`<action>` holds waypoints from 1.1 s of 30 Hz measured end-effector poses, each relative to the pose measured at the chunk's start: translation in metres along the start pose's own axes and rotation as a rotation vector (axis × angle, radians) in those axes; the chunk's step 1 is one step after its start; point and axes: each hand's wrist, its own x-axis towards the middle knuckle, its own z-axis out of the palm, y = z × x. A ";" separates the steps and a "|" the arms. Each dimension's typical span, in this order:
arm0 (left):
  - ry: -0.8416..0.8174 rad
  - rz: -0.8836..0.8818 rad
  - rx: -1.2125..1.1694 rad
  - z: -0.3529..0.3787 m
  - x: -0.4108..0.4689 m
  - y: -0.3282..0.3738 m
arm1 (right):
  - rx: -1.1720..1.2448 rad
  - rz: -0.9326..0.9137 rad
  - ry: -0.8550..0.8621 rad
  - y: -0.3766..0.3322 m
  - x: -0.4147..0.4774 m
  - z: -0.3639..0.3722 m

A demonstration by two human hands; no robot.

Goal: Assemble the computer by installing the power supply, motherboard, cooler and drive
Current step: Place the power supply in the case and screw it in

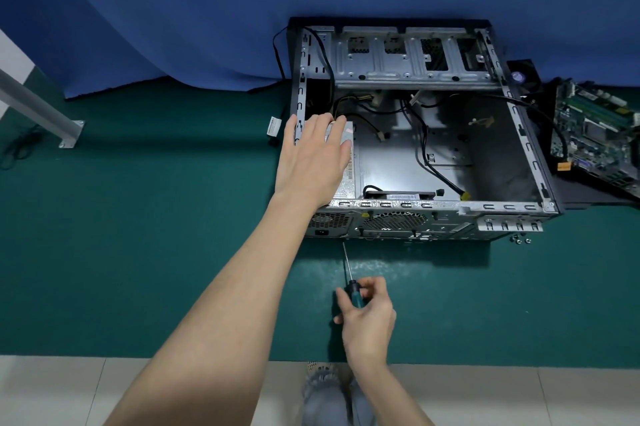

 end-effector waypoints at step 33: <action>-0.189 0.029 0.033 -0.018 0.002 0.003 | 0.018 0.333 -0.286 -0.040 0.035 -0.160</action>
